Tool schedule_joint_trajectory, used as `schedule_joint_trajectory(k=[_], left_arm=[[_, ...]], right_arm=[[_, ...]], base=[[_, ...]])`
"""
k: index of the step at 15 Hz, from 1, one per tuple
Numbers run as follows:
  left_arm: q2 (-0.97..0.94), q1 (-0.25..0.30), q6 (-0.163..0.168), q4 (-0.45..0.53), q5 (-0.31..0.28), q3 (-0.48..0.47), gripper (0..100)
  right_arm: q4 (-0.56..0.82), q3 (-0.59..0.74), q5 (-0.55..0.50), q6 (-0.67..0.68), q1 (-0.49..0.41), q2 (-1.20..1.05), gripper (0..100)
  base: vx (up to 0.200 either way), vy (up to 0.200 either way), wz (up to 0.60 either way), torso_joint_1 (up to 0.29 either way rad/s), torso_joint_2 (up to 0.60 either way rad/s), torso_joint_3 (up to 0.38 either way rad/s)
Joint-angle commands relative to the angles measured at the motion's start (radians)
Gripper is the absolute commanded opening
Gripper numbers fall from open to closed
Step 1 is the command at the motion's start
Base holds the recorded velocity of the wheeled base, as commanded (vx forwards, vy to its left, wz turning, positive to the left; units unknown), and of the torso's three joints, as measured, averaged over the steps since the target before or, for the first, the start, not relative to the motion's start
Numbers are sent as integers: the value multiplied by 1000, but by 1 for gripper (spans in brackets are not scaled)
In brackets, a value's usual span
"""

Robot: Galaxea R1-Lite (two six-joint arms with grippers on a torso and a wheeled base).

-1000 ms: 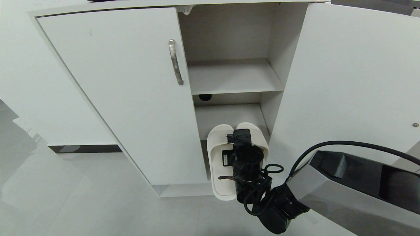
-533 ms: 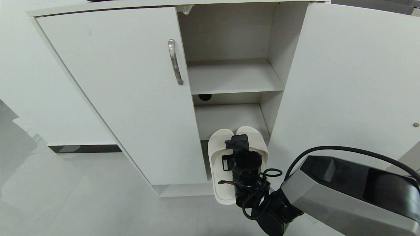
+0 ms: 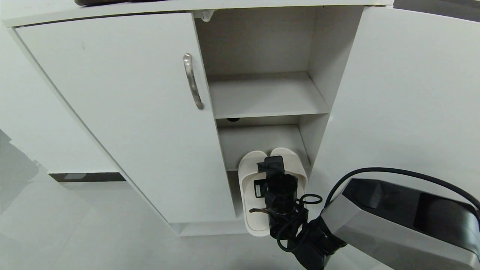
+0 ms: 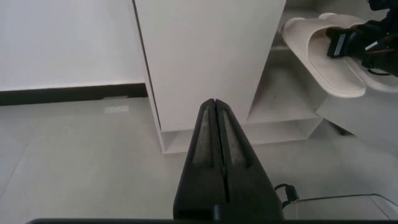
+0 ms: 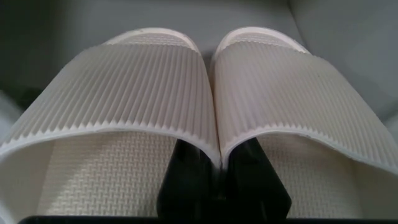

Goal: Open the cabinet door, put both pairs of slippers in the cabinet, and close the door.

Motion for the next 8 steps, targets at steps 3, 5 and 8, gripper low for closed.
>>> schedule_joint_trajectory(k=[3, 5, 8], left_arm=[[2, 0, 0, 1, 0, 0, 0], [2, 0, 0, 1, 0, 0, 0], [2, 0, 0, 1, 0, 0, 0]], right_arm=[[-1, 1, 0, 0, 0, 5, 0], [-1, -1, 0, 0, 0, 5, 0], [-3, -1, 0, 0, -1, 9, 0]], base=[[200, 0, 0, 2, 1, -1], [200, 0, 0, 2, 0, 0], [67, 0, 0, 1, 2, 1]])
